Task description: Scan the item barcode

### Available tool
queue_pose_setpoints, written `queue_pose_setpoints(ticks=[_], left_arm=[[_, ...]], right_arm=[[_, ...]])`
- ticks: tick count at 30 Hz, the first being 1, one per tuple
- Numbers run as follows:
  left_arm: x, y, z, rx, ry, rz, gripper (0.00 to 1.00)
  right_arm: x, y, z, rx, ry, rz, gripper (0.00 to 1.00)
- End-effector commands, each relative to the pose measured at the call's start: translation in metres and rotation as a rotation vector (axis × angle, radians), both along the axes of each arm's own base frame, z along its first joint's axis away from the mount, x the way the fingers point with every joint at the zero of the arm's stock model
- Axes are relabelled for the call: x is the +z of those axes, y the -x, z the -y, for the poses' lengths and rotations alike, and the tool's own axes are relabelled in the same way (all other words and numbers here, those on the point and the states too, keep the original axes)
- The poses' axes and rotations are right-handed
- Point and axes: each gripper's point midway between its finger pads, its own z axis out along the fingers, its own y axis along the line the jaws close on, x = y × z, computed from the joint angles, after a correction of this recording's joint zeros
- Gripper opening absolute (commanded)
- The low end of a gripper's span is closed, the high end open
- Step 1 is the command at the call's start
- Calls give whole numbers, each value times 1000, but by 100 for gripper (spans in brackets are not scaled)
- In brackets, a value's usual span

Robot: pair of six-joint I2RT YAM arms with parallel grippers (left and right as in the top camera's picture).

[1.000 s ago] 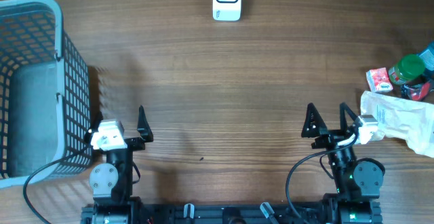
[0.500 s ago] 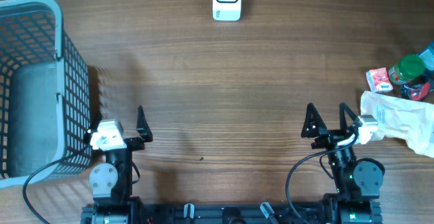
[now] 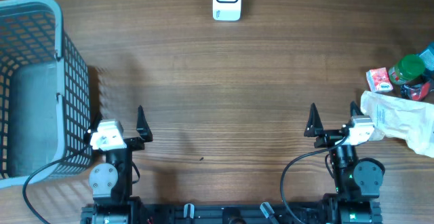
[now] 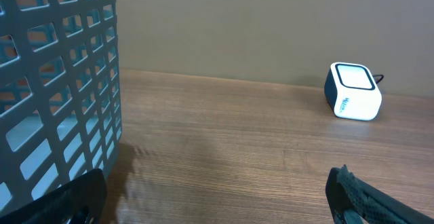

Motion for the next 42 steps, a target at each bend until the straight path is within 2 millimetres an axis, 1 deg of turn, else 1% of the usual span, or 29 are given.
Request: queue_pose_setpoints(ticks=[1, 5, 20, 23, 27, 30, 31, 42], left_arm=[[1, 1, -3, 14, 12, 8, 100], [1, 1, -3, 14, 12, 8, 100], [1, 1, -3, 14, 12, 8, 100], [1, 1, -3, 14, 12, 8, 100], [1, 1, -3, 14, 12, 8, 100], [1, 1, -3, 15, 12, 8, 100], [1, 1, -3, 14, 12, 8, 100], [1, 1, -3, 14, 12, 8, 100]], right_arm=[[-6, -2, 3, -11, 125, -20, 100], [-11, -3, 3, -10, 124, -41, 100], [-11, -3, 3, -10, 124, -41, 100], [-7, -2, -6, 24, 125, -24, 100], [-6, -1, -6, 22, 125, -16, 100], [7, 1, -6, 18, 125, 41, 100], [4, 1, -5, 15, 125, 27, 100], [4, 1, -6, 18, 125, 28, 100]])
